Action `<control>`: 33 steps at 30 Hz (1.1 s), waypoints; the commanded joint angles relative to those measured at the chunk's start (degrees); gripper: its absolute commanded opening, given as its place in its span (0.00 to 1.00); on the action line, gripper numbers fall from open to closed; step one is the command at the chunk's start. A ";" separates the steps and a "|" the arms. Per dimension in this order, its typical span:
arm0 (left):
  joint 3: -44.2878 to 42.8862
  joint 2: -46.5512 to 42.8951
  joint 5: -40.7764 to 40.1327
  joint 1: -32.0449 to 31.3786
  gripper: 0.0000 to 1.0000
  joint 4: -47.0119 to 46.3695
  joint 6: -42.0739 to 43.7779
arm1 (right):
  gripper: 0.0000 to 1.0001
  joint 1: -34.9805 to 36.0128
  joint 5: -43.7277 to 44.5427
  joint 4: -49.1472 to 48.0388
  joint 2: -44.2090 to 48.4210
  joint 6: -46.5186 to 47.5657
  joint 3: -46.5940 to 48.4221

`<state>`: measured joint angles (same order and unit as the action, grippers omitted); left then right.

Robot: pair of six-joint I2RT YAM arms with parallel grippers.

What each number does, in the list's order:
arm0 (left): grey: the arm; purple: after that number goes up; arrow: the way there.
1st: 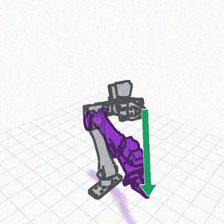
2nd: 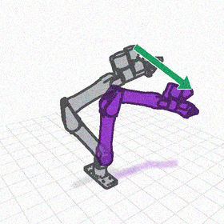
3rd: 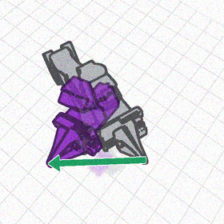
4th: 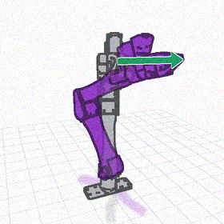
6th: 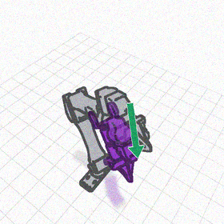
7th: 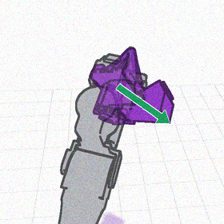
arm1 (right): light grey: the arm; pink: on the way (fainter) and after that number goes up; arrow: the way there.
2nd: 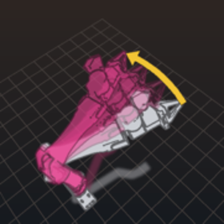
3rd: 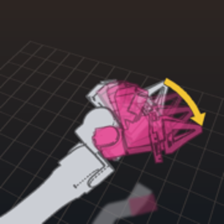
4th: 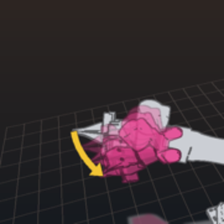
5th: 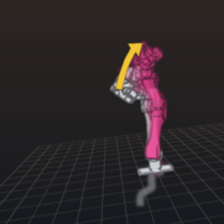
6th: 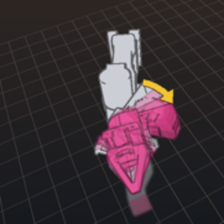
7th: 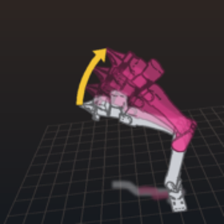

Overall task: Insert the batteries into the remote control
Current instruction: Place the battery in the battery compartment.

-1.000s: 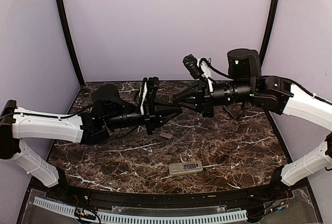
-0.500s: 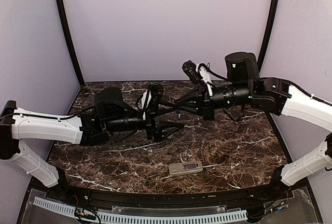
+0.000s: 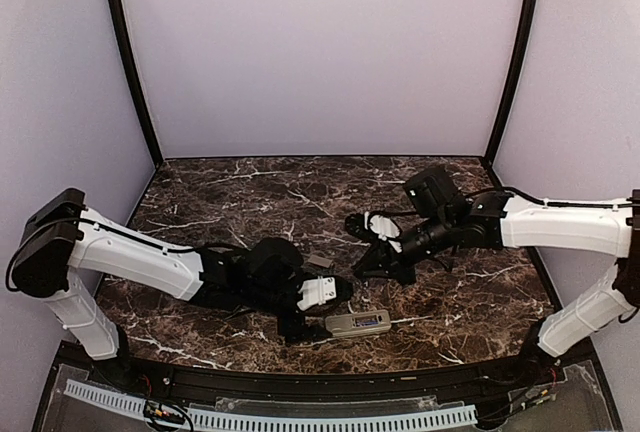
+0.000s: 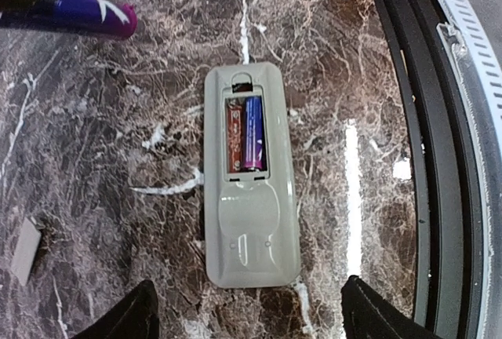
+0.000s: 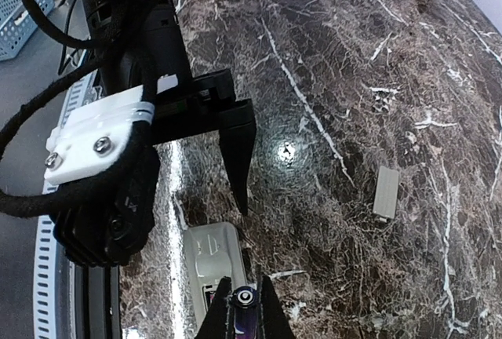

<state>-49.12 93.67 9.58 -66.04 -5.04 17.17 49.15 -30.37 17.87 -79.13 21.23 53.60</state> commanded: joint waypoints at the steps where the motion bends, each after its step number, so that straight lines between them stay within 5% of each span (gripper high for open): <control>1: 0.89 3.05 1.64 0.09 0.80 -0.82 -3.93 | 0.00 -0.63 -2.12 -0.67 -2.08 5.91 -1.35; 7: 7.10 4.86 -1.03 0.03 0.80 -13.28 -2.03 | 0.00 -1.60 -1.30 -3.00 -4.23 8.22 -3.12; 21: 9.01 10.47 1.20 0.03 0.73 -23.24 -2.87 | 0.00 -2.12 -0.10 -1.23 -6.89 10.20 -1.88; 33: 6.88 9.95 -1.40 0.08 0.38 -15.68 -1.98 | 0.00 -2.12 2.32 -0.45 -4.91 9.88 -3.08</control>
<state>-41.67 104.68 9.96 -65.89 -28.36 14.70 47.57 -29.41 17.04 -85.56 30.85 51.07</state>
